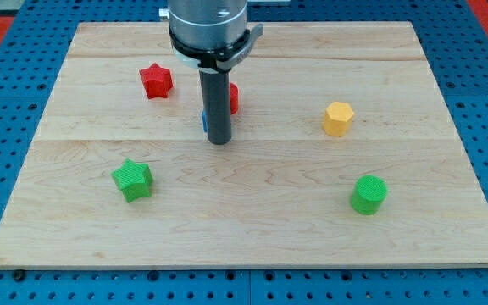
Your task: Keep red star on bottom left to yellow heart
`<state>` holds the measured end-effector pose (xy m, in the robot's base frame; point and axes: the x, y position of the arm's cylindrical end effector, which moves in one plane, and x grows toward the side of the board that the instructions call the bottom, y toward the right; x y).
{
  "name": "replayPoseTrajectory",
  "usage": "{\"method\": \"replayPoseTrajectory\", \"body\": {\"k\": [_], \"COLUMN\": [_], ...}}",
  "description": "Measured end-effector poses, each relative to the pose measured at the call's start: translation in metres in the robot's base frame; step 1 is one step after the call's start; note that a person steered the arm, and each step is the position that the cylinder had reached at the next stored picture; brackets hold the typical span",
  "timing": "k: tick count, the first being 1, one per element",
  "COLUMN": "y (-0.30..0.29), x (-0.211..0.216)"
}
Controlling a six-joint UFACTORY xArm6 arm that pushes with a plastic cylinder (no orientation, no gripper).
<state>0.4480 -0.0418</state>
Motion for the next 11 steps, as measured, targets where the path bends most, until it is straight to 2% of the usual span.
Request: {"method": "replayPoseTrajectory", "body": {"k": [1, 3, 5, 8, 9, 10, 11], "y": [-0.045, -0.047, -0.105, -0.073, -0.083, -0.121, -0.141], "x": [-0.021, -0.067, -0.082, -0.128, -0.129, -0.126, -0.14]}}
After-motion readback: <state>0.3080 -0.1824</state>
